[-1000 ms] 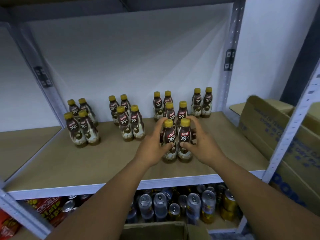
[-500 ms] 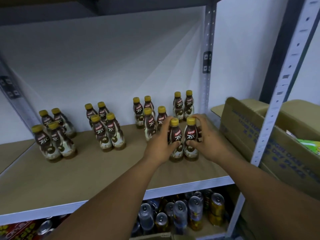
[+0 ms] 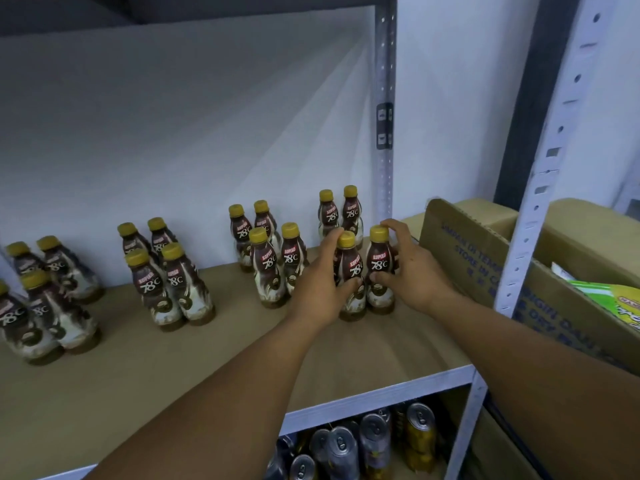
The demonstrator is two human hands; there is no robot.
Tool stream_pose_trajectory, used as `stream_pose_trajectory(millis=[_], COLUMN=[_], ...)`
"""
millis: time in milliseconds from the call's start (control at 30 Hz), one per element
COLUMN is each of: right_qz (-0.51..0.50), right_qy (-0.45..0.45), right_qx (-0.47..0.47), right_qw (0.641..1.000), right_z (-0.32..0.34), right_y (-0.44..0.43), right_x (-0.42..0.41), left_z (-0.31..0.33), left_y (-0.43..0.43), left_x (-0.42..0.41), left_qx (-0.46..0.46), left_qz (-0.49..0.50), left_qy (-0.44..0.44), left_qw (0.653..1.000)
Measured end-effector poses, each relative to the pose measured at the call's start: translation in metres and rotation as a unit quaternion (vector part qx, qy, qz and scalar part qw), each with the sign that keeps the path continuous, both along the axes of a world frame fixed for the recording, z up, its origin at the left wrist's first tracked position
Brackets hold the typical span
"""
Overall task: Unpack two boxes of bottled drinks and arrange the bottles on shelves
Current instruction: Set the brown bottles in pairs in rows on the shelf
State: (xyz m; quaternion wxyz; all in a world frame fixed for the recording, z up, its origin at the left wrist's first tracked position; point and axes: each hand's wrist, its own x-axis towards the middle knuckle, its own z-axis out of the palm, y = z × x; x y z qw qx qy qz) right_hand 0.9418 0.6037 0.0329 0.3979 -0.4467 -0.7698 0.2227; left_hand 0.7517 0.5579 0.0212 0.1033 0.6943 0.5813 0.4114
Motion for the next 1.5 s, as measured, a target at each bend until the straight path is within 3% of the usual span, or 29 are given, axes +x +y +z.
stream_pose_trajectory(millis=[733, 1500], right_qz=[-0.054, -0.097], right_qy=[0.023, 0.003], right_qx=[0.002, 0.001], right_qw=[0.998, 0.995], right_z=[-0.014, -0.015], right_y=[0.066, 0.069], right_x=[0.003, -0.002], left_z=[-0.005, -0.005], left_y=[0.073, 0.091], left_x=[0.016, 0.016], left_qx=[0.013, 0.000], left_qz=[-0.011, -0.019], left_qy=[0.018, 0.007], left_qw=[1.000, 1.000])
